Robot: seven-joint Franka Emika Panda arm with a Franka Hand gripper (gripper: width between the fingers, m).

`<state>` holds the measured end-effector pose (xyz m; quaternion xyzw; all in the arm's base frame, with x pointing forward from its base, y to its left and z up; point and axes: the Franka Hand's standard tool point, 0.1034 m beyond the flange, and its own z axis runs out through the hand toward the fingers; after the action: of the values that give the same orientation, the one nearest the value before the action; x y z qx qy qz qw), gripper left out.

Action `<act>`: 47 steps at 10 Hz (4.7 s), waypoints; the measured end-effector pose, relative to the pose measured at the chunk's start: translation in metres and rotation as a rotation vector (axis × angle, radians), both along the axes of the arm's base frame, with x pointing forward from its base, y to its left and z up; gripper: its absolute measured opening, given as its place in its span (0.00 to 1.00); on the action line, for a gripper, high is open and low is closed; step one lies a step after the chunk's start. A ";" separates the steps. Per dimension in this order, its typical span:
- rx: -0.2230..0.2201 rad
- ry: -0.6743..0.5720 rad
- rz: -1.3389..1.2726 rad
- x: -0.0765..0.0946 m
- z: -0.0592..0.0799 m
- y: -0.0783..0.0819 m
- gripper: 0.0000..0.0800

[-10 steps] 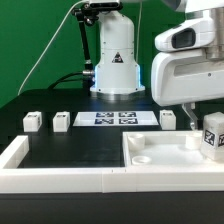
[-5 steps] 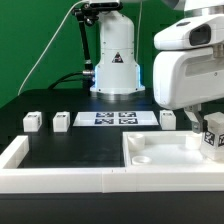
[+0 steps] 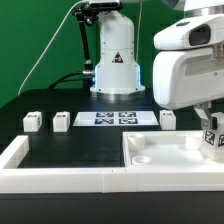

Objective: Assemble square table

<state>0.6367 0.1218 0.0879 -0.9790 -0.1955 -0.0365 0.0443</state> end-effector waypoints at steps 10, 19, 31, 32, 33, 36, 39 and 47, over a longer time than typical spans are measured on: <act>0.058 0.035 -0.859 -0.003 -0.001 -0.012 0.36; 0.077 0.123 -1.561 -0.009 -0.002 -0.012 0.37; 0.024 0.029 -0.671 -0.007 -0.003 -0.004 0.81; 0.017 0.020 -0.563 -0.007 -0.003 -0.001 0.81; 0.012 0.013 -0.480 -0.007 -0.003 0.000 0.81; -0.006 -0.009 -0.255 -0.007 -0.003 -0.001 0.81; -0.007 -0.011 -0.226 -0.007 -0.003 -0.001 0.48; 0.012 0.011 -0.548 -0.007 -0.004 -0.004 0.36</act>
Offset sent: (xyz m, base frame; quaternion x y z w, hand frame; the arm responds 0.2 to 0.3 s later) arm -0.0153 0.0004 0.0007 -0.0039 0.0229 0.2253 0.9740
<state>0.6297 0.1174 0.0843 -0.9953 0.0773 -0.0430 0.0393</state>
